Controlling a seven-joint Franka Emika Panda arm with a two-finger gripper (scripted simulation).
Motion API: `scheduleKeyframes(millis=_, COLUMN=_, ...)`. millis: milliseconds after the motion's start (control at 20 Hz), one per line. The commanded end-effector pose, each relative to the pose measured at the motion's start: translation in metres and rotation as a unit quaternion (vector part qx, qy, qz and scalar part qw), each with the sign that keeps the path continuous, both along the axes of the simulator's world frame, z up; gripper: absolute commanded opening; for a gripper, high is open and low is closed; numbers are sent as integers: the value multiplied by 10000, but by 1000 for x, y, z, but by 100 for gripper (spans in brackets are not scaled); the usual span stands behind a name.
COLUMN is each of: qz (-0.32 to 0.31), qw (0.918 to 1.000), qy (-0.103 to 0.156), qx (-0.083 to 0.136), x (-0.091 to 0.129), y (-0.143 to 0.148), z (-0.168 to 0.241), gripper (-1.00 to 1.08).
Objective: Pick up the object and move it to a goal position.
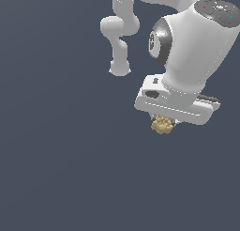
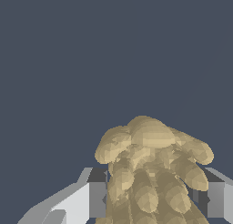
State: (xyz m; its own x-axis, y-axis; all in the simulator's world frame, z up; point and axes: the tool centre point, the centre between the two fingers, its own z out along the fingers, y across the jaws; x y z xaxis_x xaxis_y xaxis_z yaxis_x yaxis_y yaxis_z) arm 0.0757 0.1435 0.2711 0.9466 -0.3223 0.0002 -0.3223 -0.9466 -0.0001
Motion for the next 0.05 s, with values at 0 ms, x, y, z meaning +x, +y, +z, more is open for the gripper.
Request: scheduleKeyframes(millis=0, qz=-3, qw=10000, qy=1, qx=-1, x=1, y=1, z=1, gripper=-100)
